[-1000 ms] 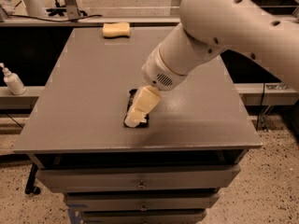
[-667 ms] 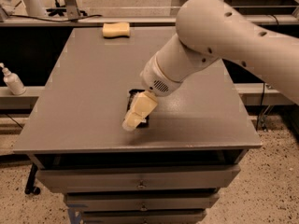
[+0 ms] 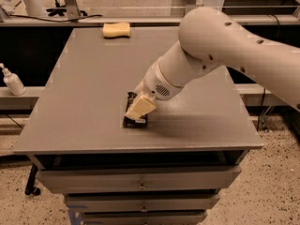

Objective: Move rxbar chocolate near redbull can

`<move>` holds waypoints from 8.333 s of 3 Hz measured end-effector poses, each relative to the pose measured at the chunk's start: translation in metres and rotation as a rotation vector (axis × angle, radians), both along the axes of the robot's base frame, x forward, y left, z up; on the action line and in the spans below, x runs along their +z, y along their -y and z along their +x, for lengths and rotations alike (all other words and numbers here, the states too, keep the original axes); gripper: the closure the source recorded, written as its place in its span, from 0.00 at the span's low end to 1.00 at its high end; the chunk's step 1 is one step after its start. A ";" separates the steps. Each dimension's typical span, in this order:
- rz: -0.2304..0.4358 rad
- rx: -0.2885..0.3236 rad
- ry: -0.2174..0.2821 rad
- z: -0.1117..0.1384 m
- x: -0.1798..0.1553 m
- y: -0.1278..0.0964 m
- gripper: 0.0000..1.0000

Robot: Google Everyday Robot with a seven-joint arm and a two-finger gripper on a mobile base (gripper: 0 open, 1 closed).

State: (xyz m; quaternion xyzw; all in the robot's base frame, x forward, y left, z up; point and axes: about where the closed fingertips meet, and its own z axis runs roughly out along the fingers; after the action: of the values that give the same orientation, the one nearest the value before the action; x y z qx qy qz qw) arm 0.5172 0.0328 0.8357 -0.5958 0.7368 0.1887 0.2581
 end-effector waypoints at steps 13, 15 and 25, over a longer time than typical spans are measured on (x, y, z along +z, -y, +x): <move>0.173 -0.287 0.222 -0.012 0.174 0.114 0.00; 0.187 -0.324 0.263 0.002 0.167 0.115 0.00; 0.177 -0.469 0.135 0.142 0.003 0.077 0.40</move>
Offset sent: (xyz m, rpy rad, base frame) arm 0.0068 -0.0327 -0.0075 -0.0118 0.0062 -0.0435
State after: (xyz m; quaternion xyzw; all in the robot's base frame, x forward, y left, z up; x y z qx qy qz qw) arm 0.6593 -0.0439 0.8383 -0.3949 0.8166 0.1471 0.3944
